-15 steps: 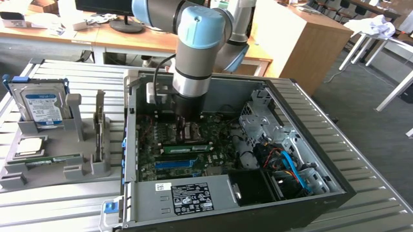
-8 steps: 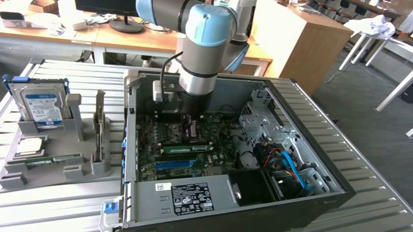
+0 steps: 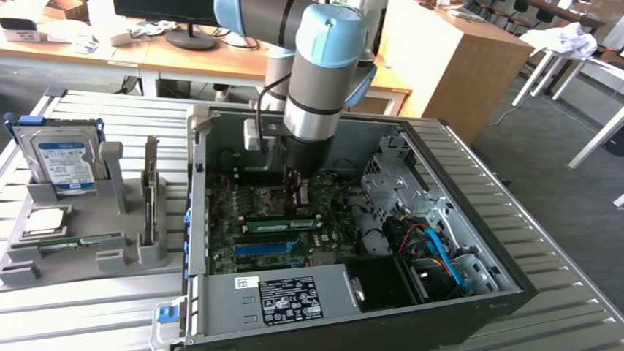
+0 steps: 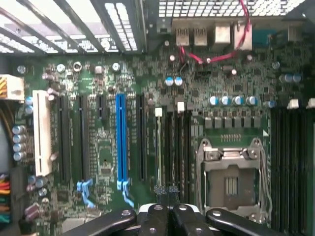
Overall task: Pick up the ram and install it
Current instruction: 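Press down the ram until it locks into place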
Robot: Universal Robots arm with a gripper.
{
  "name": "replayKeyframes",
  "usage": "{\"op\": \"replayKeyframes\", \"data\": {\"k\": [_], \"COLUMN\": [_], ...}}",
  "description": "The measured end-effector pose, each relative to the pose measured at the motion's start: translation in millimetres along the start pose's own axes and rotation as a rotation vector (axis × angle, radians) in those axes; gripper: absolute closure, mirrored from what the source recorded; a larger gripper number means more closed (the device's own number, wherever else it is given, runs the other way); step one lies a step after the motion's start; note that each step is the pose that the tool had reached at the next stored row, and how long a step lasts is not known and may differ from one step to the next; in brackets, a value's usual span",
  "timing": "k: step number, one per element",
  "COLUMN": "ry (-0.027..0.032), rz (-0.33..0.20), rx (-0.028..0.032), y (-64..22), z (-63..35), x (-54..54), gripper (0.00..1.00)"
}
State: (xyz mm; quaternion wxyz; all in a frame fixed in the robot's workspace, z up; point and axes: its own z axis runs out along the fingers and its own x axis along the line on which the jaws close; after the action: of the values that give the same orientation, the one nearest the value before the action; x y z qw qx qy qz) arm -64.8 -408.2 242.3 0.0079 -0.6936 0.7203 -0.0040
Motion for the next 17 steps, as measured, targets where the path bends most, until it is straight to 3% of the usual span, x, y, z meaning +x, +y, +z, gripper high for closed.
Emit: {"op": "replayKeyframes", "data": {"k": [17], "ry": [-0.0002], "rz": [0.000], "rx": [-0.0029], "y": [-33.7], "z": [-10.3], "x": [-1.4], "gripper": [0.90]}}
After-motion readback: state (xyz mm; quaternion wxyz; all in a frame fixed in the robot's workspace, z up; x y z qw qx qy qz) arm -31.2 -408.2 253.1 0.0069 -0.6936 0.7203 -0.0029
